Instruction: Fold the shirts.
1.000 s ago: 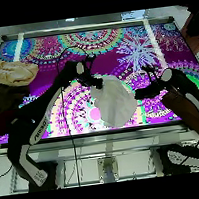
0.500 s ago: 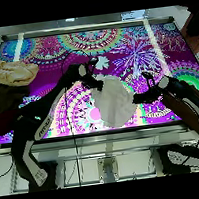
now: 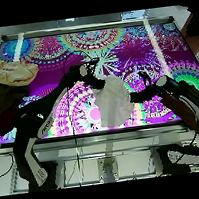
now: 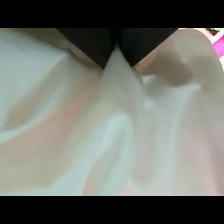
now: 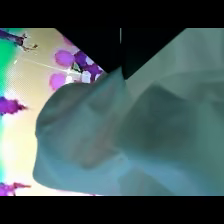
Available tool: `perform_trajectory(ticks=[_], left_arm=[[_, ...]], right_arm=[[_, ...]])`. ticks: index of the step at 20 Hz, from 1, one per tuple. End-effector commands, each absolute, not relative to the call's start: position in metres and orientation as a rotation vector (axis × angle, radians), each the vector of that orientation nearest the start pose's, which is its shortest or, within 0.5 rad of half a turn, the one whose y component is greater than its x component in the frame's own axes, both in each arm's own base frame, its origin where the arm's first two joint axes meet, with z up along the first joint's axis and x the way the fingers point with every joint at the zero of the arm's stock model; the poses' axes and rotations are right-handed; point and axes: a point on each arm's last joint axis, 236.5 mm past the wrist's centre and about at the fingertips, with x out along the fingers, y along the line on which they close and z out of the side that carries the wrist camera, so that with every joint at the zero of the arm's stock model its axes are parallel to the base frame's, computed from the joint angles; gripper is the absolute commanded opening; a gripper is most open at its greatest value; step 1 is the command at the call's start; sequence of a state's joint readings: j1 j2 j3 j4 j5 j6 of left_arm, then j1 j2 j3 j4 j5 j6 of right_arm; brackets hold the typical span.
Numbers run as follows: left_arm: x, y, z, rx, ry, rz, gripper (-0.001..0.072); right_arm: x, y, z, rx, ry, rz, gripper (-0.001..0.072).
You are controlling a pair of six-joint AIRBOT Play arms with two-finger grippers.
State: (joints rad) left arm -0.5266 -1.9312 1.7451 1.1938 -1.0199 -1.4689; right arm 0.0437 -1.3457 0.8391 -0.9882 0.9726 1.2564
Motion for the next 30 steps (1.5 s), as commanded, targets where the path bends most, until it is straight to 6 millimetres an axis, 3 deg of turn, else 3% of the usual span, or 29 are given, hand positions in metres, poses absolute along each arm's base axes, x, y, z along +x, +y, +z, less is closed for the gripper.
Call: perform_trajectory(ticks=[1,4,5,7,11,14,16,18,21,23,25,27,30], left_arm=[[0.467,-0.308,-0.036,0.179,1.209,-0.621,0.0014],[0.49,-0.248,0.014,0.275,1.209,-0.475,0.0014],[0.493,-0.227,0.036,0.285,1.203,-0.419,0.0014],[0.487,-0.201,0.069,0.28,1.187,-0.371,0.0014],[0.439,-0.178,0.126,0.29,1.218,-0.381,0.0014],[0.394,-0.174,0.15,0.301,1.287,-0.45,0.0014],[0.381,-0.172,0.157,0.305,1.293,-0.47,0.0014],[0.376,-0.17,0.15,0.308,1.318,-0.468,0.0014],[0.381,-0.172,0.134,0.303,1.327,-0.464,0.0014],[0.388,-0.174,0.134,0.299,1.298,-0.461,0.0014],[0.381,-0.171,0.139,0.303,1.313,-0.461,0.0014],[0.371,-0.163,0.146,0.321,1.341,-0.446,0.0014],[0.367,-0.147,0.159,0.345,1.325,-0.388,0.0014]], right_arm=[[0.343,0.109,-0.049,0.173,1.323,0.439,0.0023],[0.357,0.06,0.004,-0.069,1.258,0.323,0.0023],[0.362,0.045,0.024,-0.131,1.23,0.277,0.0023],[0.372,0.025,0.071,-0.214,1.138,0.21,0.0023],[0.395,0.03,0.157,-0.213,0.926,0.198,0.0023],[0.403,0.05,0.193,-0.151,0.827,0.254,0.0023],[0.404,0.064,0.202,-0.105,0.799,0.297,0.0023],[0.403,0.069,0.201,-0.087,0.803,0.315,0.0023],[0.396,0.078,0.197,-0.061,0.834,0.35,0.0023],[0.386,0.08,0.19,-0.059,0.883,0.368,0.0023],[0.363,0.09,0.179,-0.039,0.981,0.427,0.0023],[0.328,0.107,0.169,-0.031,1.107,0.54,0.0023],[0.307,0.122,0.161,-0.129,1.169,0.595,0.0023]])
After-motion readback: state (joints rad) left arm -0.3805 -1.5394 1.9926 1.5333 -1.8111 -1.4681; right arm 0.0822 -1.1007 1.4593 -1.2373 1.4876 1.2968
